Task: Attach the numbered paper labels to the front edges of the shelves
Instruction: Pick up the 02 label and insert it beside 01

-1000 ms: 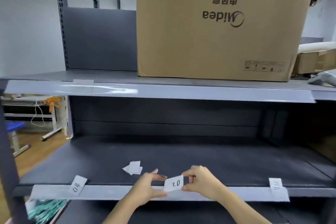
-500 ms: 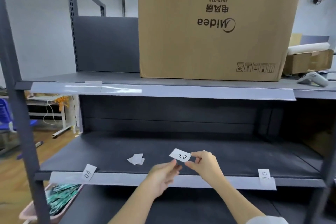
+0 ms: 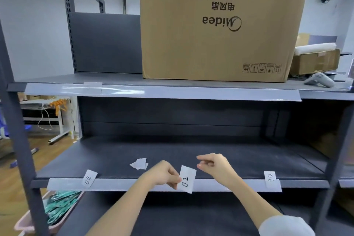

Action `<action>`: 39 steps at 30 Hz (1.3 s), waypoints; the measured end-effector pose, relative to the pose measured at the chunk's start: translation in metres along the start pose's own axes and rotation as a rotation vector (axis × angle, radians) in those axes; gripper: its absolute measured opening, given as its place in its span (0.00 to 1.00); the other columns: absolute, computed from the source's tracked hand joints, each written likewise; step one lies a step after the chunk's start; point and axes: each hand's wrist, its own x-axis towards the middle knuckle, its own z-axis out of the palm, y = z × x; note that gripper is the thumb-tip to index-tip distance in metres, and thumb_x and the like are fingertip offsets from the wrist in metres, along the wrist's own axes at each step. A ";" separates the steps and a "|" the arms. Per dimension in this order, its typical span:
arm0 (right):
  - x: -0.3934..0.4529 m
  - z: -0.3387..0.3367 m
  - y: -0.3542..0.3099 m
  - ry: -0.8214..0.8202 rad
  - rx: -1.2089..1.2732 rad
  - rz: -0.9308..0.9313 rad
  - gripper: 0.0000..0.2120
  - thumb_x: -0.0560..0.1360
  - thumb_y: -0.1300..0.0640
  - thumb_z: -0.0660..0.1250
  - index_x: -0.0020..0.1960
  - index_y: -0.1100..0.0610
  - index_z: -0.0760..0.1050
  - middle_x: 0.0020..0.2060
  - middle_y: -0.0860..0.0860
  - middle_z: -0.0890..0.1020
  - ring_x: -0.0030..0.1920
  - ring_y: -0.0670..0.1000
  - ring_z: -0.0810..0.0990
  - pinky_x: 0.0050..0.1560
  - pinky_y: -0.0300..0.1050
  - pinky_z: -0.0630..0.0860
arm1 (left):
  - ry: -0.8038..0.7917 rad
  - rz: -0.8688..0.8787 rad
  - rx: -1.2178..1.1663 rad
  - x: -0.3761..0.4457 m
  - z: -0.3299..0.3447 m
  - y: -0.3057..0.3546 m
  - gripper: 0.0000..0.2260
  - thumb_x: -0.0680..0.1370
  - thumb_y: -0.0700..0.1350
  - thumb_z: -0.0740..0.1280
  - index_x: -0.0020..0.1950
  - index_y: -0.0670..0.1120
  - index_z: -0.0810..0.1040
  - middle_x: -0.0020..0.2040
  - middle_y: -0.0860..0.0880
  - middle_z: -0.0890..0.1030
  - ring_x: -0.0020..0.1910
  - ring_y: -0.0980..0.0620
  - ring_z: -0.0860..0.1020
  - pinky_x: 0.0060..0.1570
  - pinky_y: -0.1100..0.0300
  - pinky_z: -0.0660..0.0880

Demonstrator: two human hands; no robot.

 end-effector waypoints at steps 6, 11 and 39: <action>0.004 0.011 -0.011 -0.147 0.013 0.012 0.06 0.72 0.62 0.66 0.45 0.58 0.82 0.39 0.52 0.81 0.36 0.45 0.76 0.35 0.28 0.72 | -0.007 0.091 0.307 -0.005 -0.010 0.019 0.07 0.73 0.45 0.66 0.44 0.45 0.83 0.28 0.58 0.73 0.20 0.63 0.67 0.27 0.70 0.63; 0.011 -0.002 -0.017 -0.004 0.065 0.060 0.11 0.72 0.65 0.64 0.34 0.56 0.79 0.32 0.50 0.79 0.32 0.48 0.72 0.36 0.41 0.69 | 0.152 0.130 0.021 -0.009 -0.024 0.017 0.07 0.73 0.46 0.67 0.47 0.48 0.84 0.36 0.55 0.81 0.28 0.64 0.73 0.30 0.71 0.66; 0.069 -0.064 -0.118 0.171 0.014 -0.207 0.05 0.71 0.62 0.68 0.41 0.63 0.82 0.35 0.51 0.82 0.37 0.45 0.77 0.41 0.37 0.71 | 0.474 0.424 0.026 0.001 -0.125 0.107 0.06 0.73 0.42 0.69 0.43 0.40 0.83 0.31 0.53 0.78 0.30 0.58 0.74 0.33 0.65 0.70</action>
